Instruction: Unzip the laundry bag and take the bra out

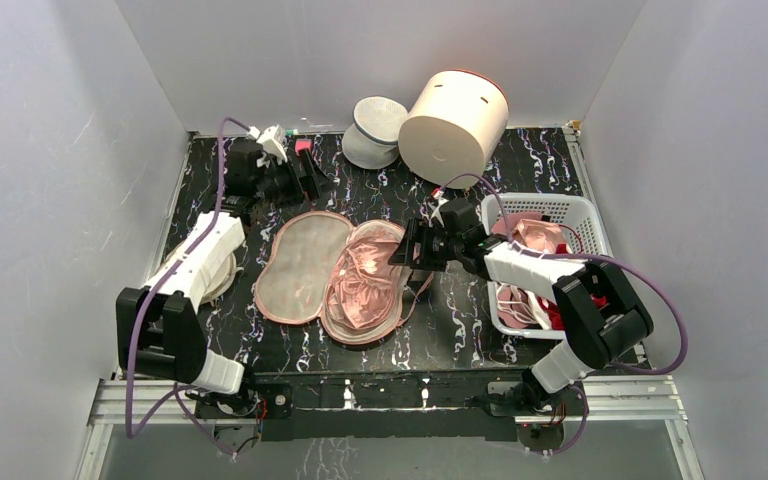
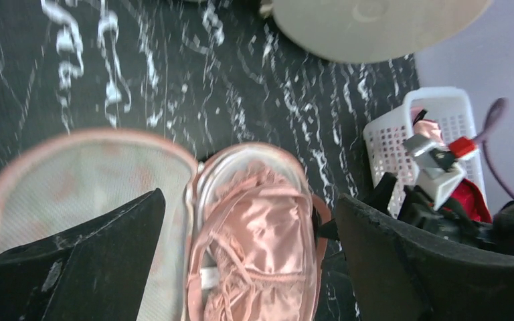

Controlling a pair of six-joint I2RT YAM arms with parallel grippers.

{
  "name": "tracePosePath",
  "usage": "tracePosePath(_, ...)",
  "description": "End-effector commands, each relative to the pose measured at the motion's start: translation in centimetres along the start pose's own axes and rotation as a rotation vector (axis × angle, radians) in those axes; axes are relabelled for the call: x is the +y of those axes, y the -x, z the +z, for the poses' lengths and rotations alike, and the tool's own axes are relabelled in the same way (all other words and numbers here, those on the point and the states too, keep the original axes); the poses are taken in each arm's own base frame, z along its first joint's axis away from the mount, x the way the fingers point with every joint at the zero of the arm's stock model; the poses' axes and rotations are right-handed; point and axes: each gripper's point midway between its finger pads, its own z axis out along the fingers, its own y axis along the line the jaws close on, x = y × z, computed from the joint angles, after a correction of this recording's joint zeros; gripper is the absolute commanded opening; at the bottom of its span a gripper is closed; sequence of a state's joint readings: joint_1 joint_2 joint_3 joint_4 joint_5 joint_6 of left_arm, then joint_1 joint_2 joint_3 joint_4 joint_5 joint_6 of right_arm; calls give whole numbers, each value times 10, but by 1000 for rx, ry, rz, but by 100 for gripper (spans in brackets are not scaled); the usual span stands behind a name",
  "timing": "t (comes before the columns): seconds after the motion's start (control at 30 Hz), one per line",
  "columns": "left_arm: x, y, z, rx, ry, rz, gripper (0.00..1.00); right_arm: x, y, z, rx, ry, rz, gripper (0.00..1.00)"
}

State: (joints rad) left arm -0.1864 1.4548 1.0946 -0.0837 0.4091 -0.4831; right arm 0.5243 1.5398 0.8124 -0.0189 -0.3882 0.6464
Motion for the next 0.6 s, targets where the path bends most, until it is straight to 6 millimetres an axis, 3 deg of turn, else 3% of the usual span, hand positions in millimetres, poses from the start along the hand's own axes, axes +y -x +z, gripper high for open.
tracePosePath(0.0,-33,43,-17,-128,-71,170,98,-3,23,-1,-85,-29,84,66)
tracePosePath(0.13,-42,55,-19,-212,-106,262,98,-7,27,2,-93,-48,163,62)
tracePosePath(0.3,-28,38,-25,-231,-69,316,98,-8,24,9,-80,-43,233,54)
tracePosePath(0.57,-52,25,-32,-211,-118,387,98,-9,33,11,-136,-38,267,41)
